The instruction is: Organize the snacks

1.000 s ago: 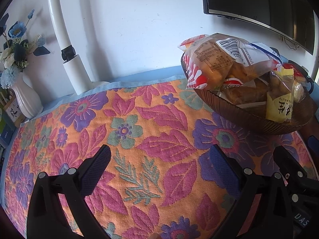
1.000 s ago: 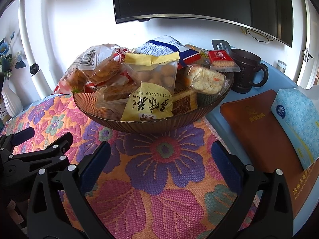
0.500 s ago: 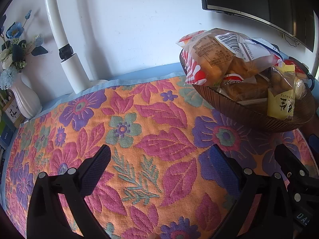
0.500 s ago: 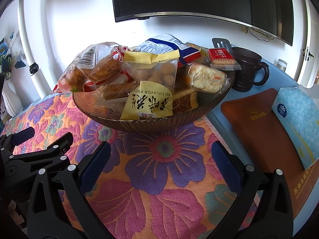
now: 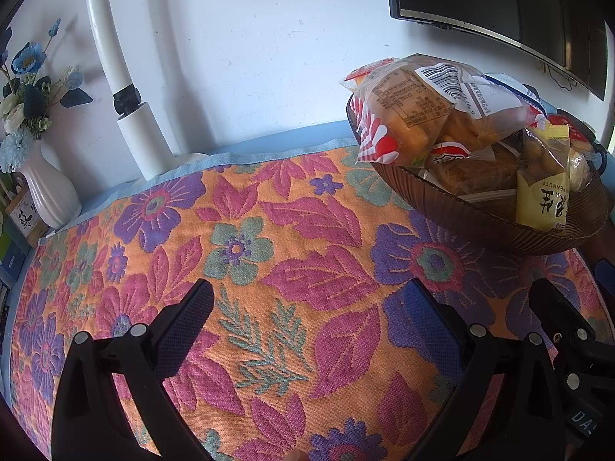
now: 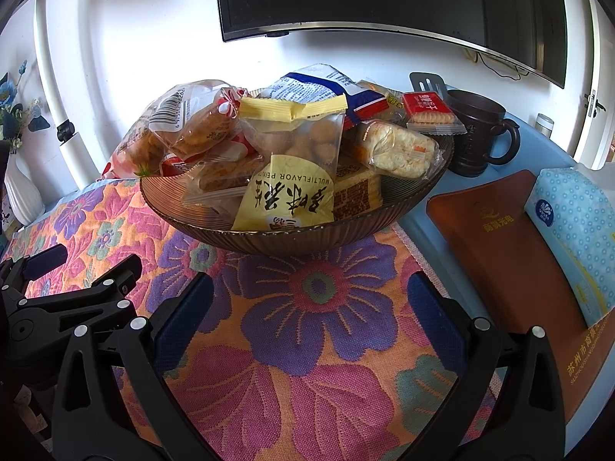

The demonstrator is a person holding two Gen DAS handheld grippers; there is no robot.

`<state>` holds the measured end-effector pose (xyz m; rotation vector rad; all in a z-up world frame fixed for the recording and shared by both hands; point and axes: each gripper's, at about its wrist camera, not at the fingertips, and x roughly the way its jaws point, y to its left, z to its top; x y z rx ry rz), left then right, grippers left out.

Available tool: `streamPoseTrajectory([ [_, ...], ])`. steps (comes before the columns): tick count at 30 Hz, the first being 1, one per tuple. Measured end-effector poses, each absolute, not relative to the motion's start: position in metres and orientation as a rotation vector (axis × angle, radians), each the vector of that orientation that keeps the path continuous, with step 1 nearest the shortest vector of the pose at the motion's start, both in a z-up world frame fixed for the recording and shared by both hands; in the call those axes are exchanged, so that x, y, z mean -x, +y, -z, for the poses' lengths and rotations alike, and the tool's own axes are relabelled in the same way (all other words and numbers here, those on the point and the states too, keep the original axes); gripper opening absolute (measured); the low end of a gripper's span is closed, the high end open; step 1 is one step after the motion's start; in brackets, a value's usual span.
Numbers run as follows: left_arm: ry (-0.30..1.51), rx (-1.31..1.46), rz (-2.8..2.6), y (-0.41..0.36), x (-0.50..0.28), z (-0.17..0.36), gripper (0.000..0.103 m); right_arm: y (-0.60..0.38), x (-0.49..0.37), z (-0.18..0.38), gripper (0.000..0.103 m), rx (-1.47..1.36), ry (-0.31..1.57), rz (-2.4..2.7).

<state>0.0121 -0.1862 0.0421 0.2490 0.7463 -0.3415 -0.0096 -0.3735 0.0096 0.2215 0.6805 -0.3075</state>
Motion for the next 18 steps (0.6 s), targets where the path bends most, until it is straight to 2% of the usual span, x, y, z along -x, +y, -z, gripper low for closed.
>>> streamPoseTrajectory([
  [18,0.750,-0.261,0.337,-0.1879,-0.0145,-0.0363,0.098,-0.3716,0.0072,-0.0085,0.100,-0.210,0.683,0.302],
])
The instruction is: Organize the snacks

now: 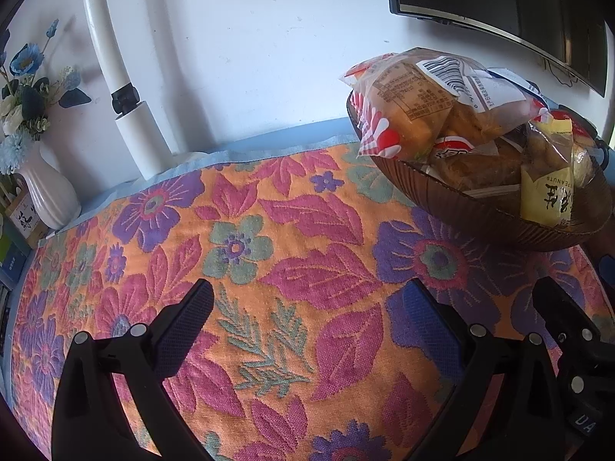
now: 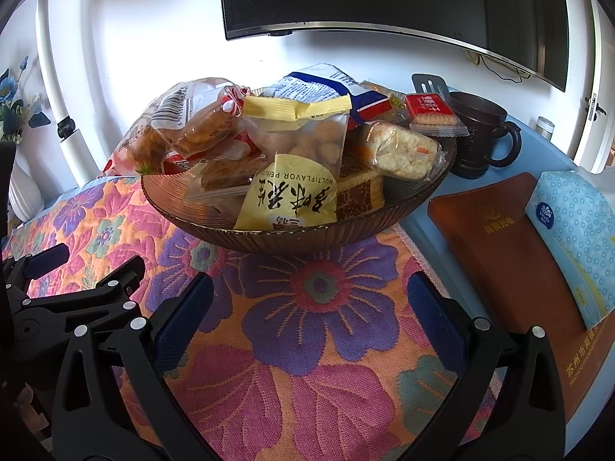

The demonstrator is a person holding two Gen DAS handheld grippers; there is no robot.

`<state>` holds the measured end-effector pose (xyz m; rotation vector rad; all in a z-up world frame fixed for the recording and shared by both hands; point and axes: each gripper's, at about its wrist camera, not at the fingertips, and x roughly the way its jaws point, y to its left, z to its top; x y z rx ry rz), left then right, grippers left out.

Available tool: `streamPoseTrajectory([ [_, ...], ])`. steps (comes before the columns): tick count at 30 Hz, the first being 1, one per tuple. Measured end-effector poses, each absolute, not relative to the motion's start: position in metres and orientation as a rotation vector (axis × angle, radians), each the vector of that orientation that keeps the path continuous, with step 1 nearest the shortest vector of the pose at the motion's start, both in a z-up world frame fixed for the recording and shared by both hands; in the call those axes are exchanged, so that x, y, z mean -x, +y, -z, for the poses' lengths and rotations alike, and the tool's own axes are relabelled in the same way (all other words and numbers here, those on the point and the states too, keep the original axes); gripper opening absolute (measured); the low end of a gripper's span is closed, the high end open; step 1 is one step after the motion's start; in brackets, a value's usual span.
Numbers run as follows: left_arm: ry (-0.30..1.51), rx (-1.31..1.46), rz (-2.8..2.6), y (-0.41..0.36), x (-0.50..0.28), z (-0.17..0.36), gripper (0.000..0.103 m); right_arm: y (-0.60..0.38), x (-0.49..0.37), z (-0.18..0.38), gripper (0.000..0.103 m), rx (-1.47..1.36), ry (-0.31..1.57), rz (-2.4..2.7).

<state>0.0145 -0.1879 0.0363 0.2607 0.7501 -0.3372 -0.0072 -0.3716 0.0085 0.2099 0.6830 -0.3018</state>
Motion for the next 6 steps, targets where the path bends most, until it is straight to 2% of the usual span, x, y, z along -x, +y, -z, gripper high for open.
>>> streamPoseTrajectory([
  [6,0.757,-0.261,0.337,-0.1889,-0.0156,-0.0328,0.098,-0.3729,0.0065,-0.0082,0.100,-0.212,0.682,0.297],
])
